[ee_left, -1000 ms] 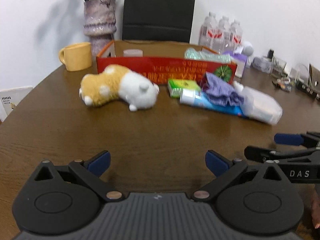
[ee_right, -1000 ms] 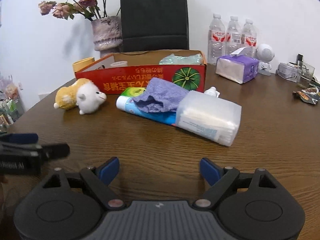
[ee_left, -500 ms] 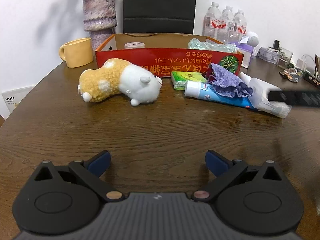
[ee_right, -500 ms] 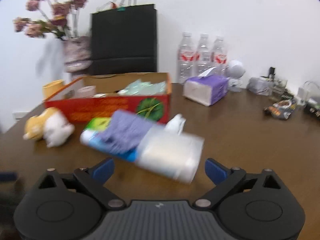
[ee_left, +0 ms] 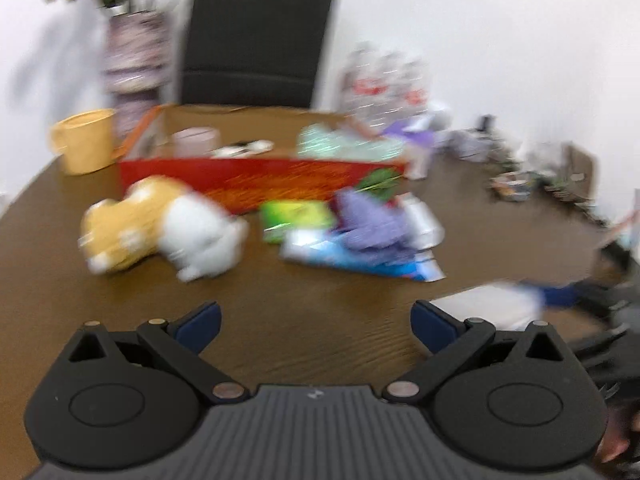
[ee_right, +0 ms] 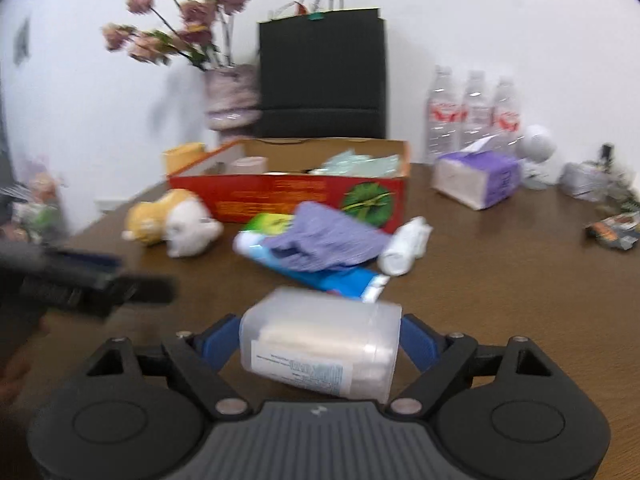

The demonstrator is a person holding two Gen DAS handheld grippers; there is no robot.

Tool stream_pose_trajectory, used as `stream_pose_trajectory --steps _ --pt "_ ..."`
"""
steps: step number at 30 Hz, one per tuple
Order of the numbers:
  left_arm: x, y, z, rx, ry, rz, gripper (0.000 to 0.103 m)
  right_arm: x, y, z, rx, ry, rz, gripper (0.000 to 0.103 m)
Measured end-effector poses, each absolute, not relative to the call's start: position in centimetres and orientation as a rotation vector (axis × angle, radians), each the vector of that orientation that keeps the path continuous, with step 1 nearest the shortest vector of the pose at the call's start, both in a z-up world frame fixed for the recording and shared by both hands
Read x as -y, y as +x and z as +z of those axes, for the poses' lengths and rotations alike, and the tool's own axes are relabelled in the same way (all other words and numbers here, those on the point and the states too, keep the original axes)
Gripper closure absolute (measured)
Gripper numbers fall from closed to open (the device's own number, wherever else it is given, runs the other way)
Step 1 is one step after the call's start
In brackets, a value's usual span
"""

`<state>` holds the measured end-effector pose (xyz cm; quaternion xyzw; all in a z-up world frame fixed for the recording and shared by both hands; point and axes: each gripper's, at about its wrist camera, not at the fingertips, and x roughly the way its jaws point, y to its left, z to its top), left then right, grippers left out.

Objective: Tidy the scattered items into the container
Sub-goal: 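Grip the clear plastic box between the right tool and the left tool, then carry the clear plastic box into the cardboard box with both tools and release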

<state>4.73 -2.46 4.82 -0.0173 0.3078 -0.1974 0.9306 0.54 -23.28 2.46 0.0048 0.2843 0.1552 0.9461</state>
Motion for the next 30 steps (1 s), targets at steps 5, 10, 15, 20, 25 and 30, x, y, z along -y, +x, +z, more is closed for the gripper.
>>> stream_pose_trajectory --steps 5,10,15,20,25,30 --pt "5.1 3.0 4.8 -0.549 0.231 -0.562 0.0 26.7 -0.3 4.4 -0.609 0.106 0.362 0.016" --pt "9.1 3.1 4.0 -0.511 0.45 -0.878 0.0 30.4 -0.2 5.1 -0.673 -0.147 0.565 0.012" --pt "12.9 6.6 1.6 -0.588 0.623 -1.024 0.0 31.4 3.4 3.2 -0.734 -0.48 0.799 0.013" --pt "12.4 9.7 0.9 -0.678 0.534 -1.19 0.035 29.6 7.4 2.7 -0.801 -0.614 0.993 0.014" --pt "11.6 10.7 1.2 -0.675 0.541 -1.254 0.038 26.6 10.2 2.8 -0.875 -0.655 1.152 0.025" --pt "10.5 11.3 2.9 -0.616 0.581 -1.28 0.039 24.9 11.5 4.2 -0.901 -0.739 1.157 0.036"
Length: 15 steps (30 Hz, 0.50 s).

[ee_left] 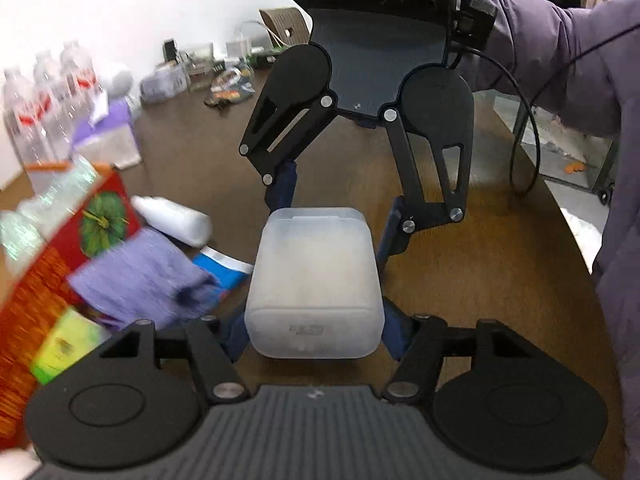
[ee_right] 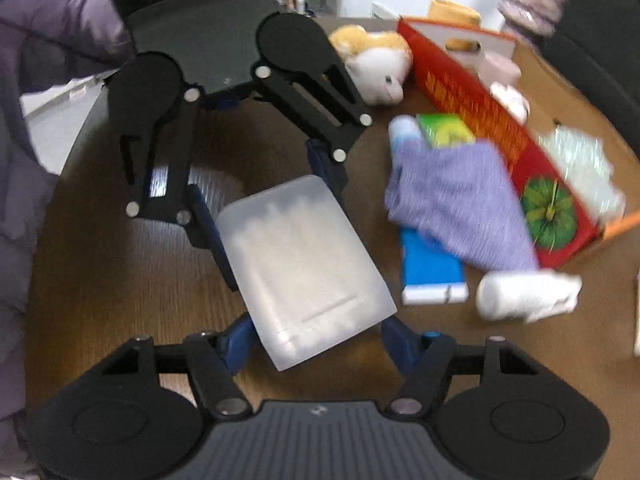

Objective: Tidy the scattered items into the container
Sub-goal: 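Carry the clear plastic box into the cardboard box with both tools and release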

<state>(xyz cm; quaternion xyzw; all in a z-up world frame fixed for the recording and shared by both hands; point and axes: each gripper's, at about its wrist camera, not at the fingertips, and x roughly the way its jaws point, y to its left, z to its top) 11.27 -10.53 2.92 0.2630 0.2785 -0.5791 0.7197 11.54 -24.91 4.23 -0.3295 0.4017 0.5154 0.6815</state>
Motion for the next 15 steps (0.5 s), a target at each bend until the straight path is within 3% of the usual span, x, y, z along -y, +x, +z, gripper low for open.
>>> stream_pose_trajectory --steps 1,2,4,6,7,10,15 --pt "10.4 11.4 3.3 -0.606 0.594 -1.286 0.039 24.7 11.7 4.3 -0.894 -0.754 1.15 0.033" --pt "10.5 11.5 3.4 -0.607 0.601 -1.303 0.039 24.4 11.8 4.4 -0.888 -0.768 1.143 0.019" --pt "10.5 11.3 3.2 -0.609 0.639 -1.328 0.039 23.8 11.9 4.3 -0.88 -0.805 1.157 0.014" --pt "10.6 11.5 2.7 -0.619 0.679 -1.325 0.039 23.0 11.9 3.9 -0.888 -0.841 1.198 0.023" --pt "10.5 11.6 2.5 -0.628 0.683 -1.334 0.039 22.8 11.9 3.7 -0.914 -0.838 1.216 0.035" --pt "9.6 11.7 3.7 -0.596 0.706 -1.337 0.039 22.2 11.9 4.1 -0.926 -0.852 1.229 0.036" --pt "7.4 14.9 9.7 -0.475 0.786 -1.302 0.038 21.0 13.0 10.2 -0.787 -0.924 1.215 0.037"
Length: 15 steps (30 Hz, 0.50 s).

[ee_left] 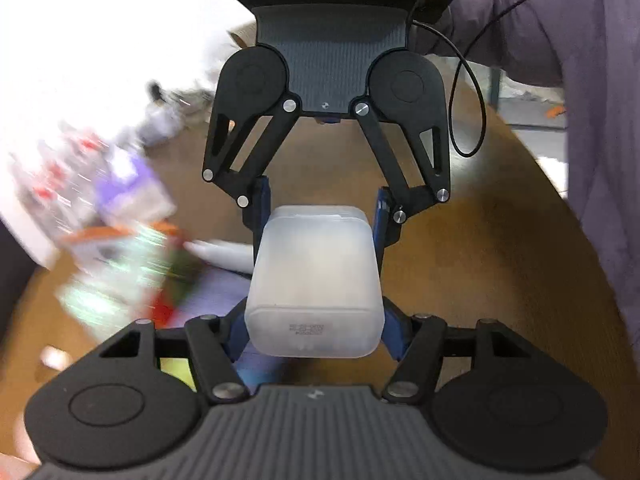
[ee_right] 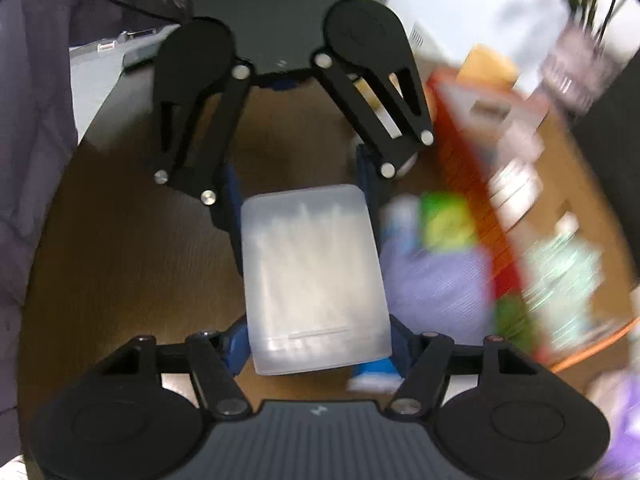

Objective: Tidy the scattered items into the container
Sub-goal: 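Carry the clear plastic box into the cardboard box with both tools and release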

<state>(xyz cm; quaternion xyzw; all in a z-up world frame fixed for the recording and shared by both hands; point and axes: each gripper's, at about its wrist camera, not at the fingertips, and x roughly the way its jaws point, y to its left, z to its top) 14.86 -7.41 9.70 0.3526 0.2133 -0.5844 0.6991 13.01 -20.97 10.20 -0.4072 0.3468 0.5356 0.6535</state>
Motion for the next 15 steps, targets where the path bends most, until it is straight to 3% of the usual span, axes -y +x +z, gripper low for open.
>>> stream_pose_trajectory --steps 8,15 --pt "6.0 27.3 13.0 -0.446 1.004 -1.107 0.038 15.9 24.6 14.9 -0.696 -1.08 1.032 0.037" --pt "5.7 36.8 7.6 -0.557 1.035 -1.04 0.038 11.7 34.8 9.5 -0.754 -1.155 0.946 0.036"
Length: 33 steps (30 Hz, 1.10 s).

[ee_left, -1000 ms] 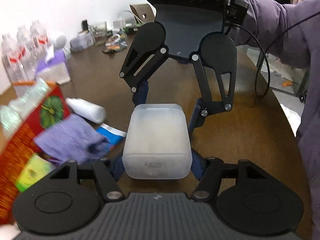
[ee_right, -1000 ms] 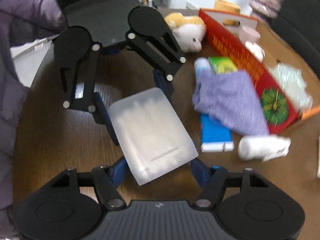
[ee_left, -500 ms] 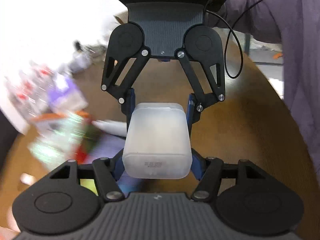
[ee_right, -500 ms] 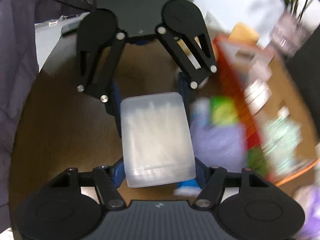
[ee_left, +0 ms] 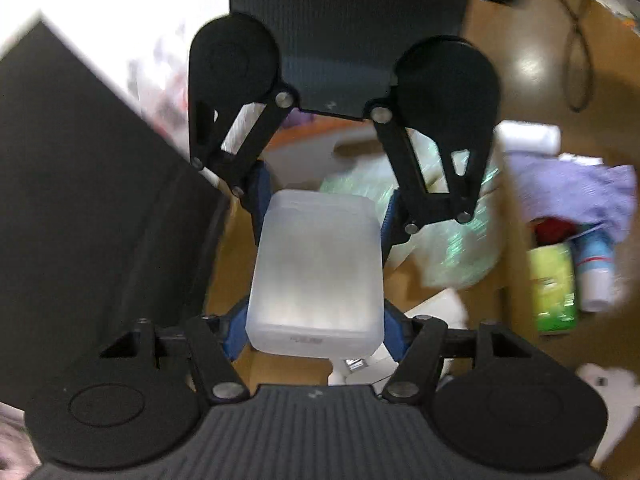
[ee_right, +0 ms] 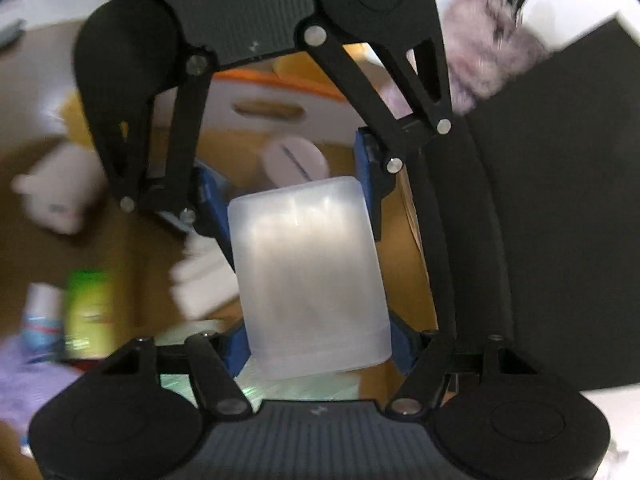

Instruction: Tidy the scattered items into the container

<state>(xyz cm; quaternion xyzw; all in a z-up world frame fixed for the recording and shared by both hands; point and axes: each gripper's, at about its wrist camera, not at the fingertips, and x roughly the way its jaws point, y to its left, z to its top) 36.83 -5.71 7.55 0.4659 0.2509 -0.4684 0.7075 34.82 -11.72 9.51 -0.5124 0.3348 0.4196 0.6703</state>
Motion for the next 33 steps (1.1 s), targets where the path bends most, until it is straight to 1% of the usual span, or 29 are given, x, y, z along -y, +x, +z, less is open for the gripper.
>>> stream_pose_trajectory --steps 4,8,9,10,11,12,13,14,15,16,19,24,26,27,30,33 --pt "6.4 39.5 4.9 -0.607 0.995 -1.064 0.037 11.8 37.3 6.4 -0.839 -1.172 0.961 0.036" --pt "7.0 41.7 3.1 -0.677 0.944 -1.055 0.036 13.2 39.0 5.0 -0.907 -1.111 0.969 0.036" --pt "7.1 42.2 2.8 -0.698 0.932 -1.046 0.029 13.8 39.3 5.2 -0.918 -1.076 0.974 0.035" --pt "7.1 42.3 2.8 -0.701 0.922 -1.039 0.026 14.1 39.4 5.2 -0.928 -1.057 0.97 0.035" --pt "7.1 42.5 2.8 -0.704 0.912 -1.033 0.025 14.5 39.6 5.3 -0.939 -1.037 0.965 0.033" --pt "7.1 42.6 2.8 -0.705 0.907 -1.025 0.02 14.8 39.6 5.3 -0.946 -1.025 0.958 0.028" --pt "7.2 42.3 2.9 -0.695 0.932 -1.006 0.016 15.0 39.4 5.3 -0.938 -1.044 0.938 0.017" --pt "7.2 41.8 3.2 -0.673 0.954 -0.984 0.013 15.2 39.1 5.4 -0.93 -1.06 0.921 0.015" --pt "7.1 41.3 3.9 -0.647 0.973 -0.976 0.005 15.5 38.7 5.7 -0.922 -1.07 0.918 0.015" --pt "6.9 40.7 4.7 -0.622 0.977 -0.964 0.0 15.8 38.3 6.1 -0.914 -1.08 0.915 0.015" --pt "6.1 39.2 8.0 -0.574 0.907 -0.84 0.0 17.1 36.8 8.8 -0.874 -1.046 0.876 0.015" --pt "3.5 34.4 12.1 -0.592 0.679 -0.596 0.0 20.3 31.5 14.0 -0.69 -0.907 0.735 0.014" --pt "3.2 32.2 13.3 -0.601 0.596 -0.518 0.0 21.4 28.6 15.3 -0.615 -0.841 0.684 0.005" --pt "3.2 31.3 13.8 -0.611 0.556 -0.475 0.0 21.7 27.5 15.8 -0.586 -0.803 0.664 0.005" --pt "1.9 26.2 14.2 -0.656 0.425 -0.368 0.0 22.4 24.7 16.8 -0.578 -0.628 0.612 0.005" --pt "1.5 21.6 12.6 -0.691 0.327 -0.318 0.0 23.4 19.8 15.7 -0.598 -0.502 0.556 0.003"
